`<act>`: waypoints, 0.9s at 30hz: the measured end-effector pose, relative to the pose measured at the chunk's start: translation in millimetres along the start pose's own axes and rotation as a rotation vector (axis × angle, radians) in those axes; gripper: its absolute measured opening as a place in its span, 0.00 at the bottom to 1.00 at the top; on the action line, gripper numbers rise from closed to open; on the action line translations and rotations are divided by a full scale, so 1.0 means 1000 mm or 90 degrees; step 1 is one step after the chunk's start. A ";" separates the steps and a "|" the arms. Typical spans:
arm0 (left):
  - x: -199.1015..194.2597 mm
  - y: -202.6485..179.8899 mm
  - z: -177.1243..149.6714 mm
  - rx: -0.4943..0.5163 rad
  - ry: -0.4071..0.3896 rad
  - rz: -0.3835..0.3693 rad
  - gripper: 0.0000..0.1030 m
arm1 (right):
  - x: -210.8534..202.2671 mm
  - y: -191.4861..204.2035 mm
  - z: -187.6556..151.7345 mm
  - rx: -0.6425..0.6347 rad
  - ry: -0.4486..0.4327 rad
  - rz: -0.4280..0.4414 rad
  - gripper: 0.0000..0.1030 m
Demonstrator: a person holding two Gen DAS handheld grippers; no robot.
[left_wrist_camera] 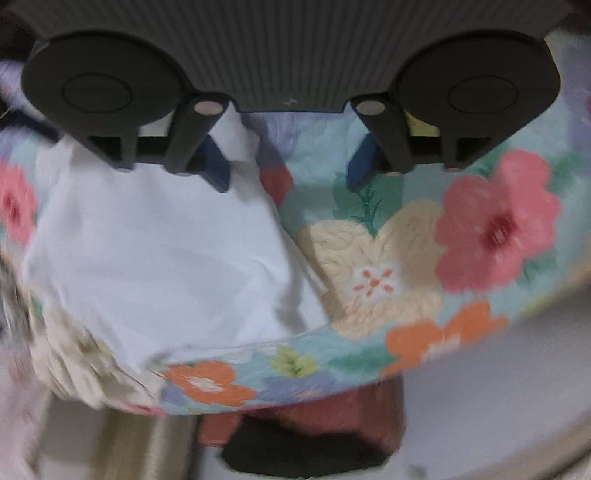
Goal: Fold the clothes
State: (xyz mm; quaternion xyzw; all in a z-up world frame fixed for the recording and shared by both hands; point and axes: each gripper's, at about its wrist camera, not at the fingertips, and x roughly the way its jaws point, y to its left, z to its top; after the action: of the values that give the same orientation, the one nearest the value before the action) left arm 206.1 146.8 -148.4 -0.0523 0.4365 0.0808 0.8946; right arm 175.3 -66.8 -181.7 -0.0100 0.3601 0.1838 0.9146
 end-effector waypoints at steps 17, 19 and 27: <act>-0.121 -0.070 -0.042 0.113 0.000 -0.066 0.99 | -0.144 -0.016 -0.004 0.115 0.010 -0.186 0.85; -0.132 -0.070 -0.047 0.102 0.004 -0.081 1.00 | -0.155 -0.015 -0.004 0.126 0.019 -0.187 0.86; -0.160 -0.071 -0.064 0.104 -0.004 -0.126 1.00 | -0.184 -0.008 -0.010 0.142 0.032 -0.231 0.87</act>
State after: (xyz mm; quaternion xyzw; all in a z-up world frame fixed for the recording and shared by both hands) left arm 73.4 50.3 -59.5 -0.0215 0.4317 -0.0435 0.9007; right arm 47.6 -136.3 -67.7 0.0222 0.3930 -0.0249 0.9189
